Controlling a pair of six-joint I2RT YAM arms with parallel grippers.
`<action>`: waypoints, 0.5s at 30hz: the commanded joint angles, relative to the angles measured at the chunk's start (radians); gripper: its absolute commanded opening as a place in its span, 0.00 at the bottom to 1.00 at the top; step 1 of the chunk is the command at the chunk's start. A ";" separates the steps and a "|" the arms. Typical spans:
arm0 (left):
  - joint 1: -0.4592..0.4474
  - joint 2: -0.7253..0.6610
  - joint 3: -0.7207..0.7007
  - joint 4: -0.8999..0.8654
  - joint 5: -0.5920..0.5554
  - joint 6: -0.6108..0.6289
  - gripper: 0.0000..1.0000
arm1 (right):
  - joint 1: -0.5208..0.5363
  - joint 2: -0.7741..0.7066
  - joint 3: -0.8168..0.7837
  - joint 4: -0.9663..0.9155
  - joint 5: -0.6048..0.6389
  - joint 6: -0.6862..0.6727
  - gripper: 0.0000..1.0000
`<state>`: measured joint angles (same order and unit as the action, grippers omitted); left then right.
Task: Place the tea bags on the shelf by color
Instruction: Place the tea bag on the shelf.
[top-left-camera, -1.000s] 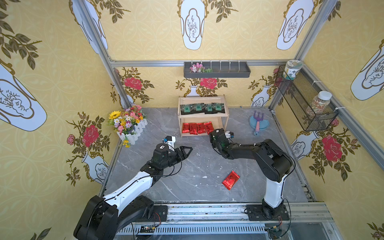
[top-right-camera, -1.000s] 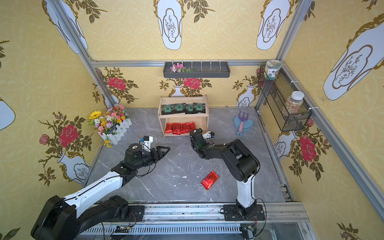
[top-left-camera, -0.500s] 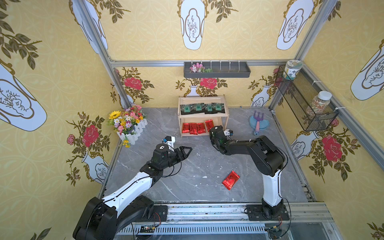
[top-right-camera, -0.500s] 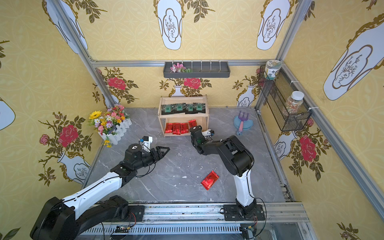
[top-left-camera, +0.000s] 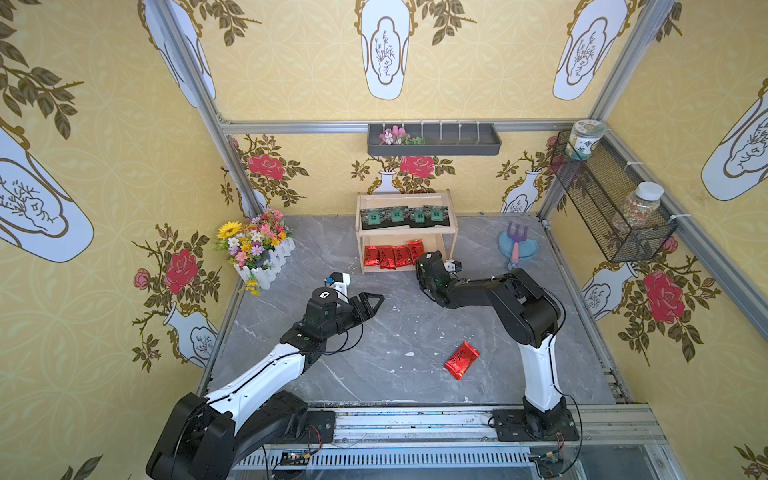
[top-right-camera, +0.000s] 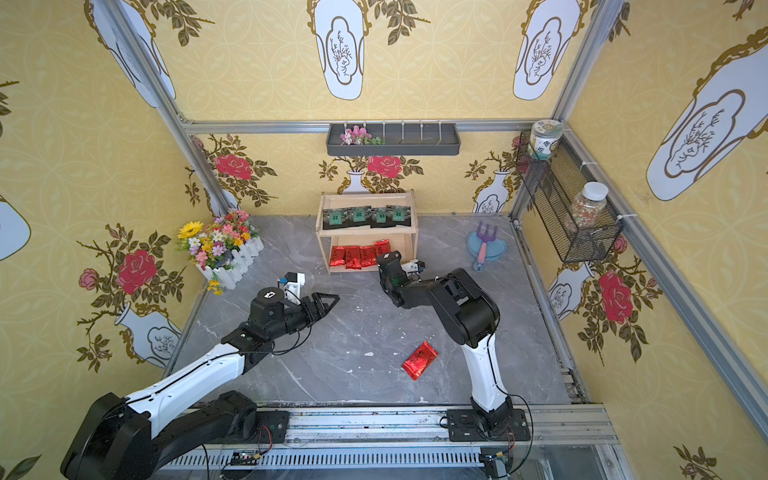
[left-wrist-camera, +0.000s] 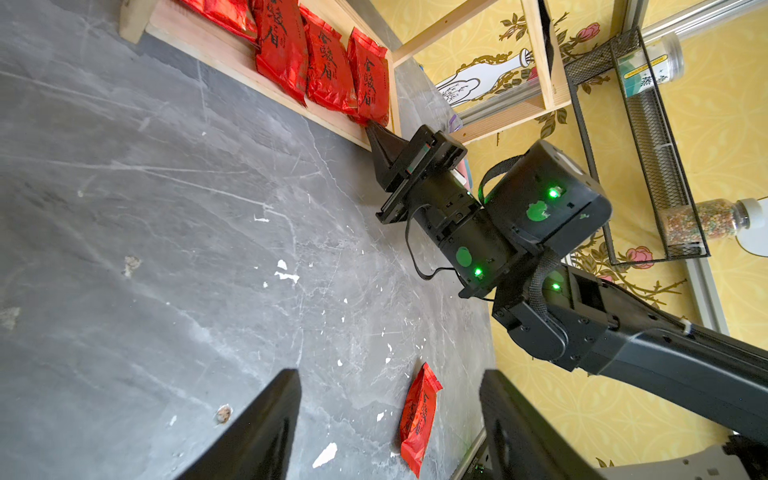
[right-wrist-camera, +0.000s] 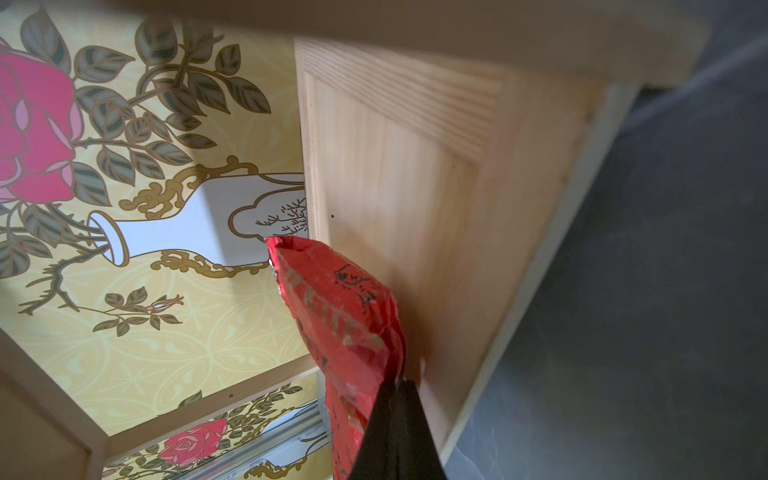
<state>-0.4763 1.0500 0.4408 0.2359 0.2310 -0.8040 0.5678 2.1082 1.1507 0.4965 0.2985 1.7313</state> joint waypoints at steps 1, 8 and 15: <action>0.001 0.007 -0.005 -0.001 -0.007 0.017 0.74 | -0.002 0.004 0.006 0.016 -0.014 0.004 0.08; 0.001 0.007 -0.004 -0.007 -0.017 0.019 0.74 | -0.007 -0.009 -0.007 0.028 -0.035 -0.017 0.21; 0.001 0.007 0.001 -0.022 -0.035 0.030 0.74 | -0.002 -0.051 -0.024 0.019 -0.091 -0.102 0.30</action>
<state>-0.4763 1.0546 0.4408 0.2306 0.2108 -0.7921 0.5606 2.0827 1.1339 0.4980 0.2470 1.6943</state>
